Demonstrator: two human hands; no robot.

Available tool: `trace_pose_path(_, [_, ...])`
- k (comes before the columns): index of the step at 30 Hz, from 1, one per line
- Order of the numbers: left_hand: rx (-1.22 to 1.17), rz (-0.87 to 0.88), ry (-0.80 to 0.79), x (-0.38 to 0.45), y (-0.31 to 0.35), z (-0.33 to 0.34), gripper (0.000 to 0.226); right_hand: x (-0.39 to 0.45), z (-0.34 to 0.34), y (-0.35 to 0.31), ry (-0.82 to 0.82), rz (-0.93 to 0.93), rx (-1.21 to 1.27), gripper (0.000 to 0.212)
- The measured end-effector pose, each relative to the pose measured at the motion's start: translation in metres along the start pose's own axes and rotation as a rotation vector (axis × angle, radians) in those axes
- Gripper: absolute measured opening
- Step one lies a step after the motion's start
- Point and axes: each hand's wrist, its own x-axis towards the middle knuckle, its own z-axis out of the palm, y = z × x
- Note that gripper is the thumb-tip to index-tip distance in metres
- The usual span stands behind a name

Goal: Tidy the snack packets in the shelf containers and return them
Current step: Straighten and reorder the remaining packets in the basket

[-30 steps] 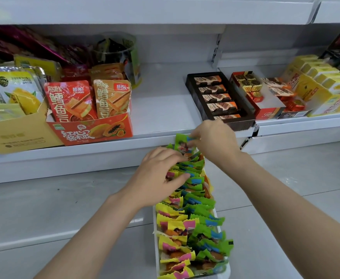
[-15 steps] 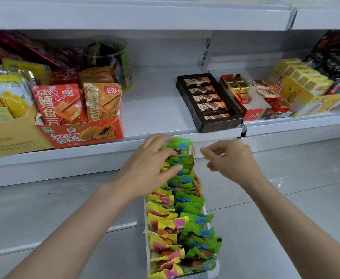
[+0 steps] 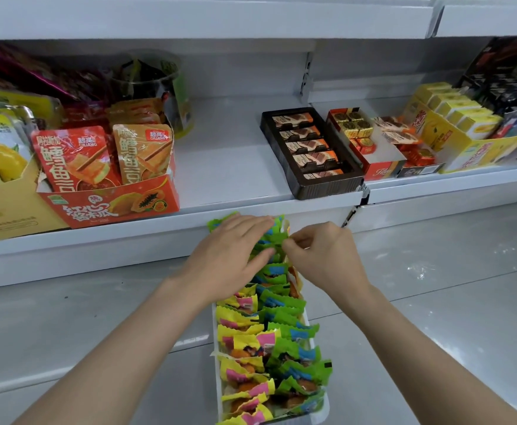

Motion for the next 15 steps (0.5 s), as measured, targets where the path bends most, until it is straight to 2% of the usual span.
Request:
trace_pose_path(8, [0.002,0.0,-0.002,-0.004,0.0,0.003,0.052,0.002,0.006,-0.001,0.067,-0.161,-0.169,0.037])
trace_pose_path(12, [-0.004,-0.003,0.005,-0.007,0.005,0.001,0.051,-0.005,-0.01,-0.005,0.197,-0.223,0.056,0.022])
trace_pose_path(15, [-0.034,-0.016,0.014,-0.009,0.007,0.0,0.05,-0.008,-0.032,-0.008,0.208,-0.217,0.171,0.022])
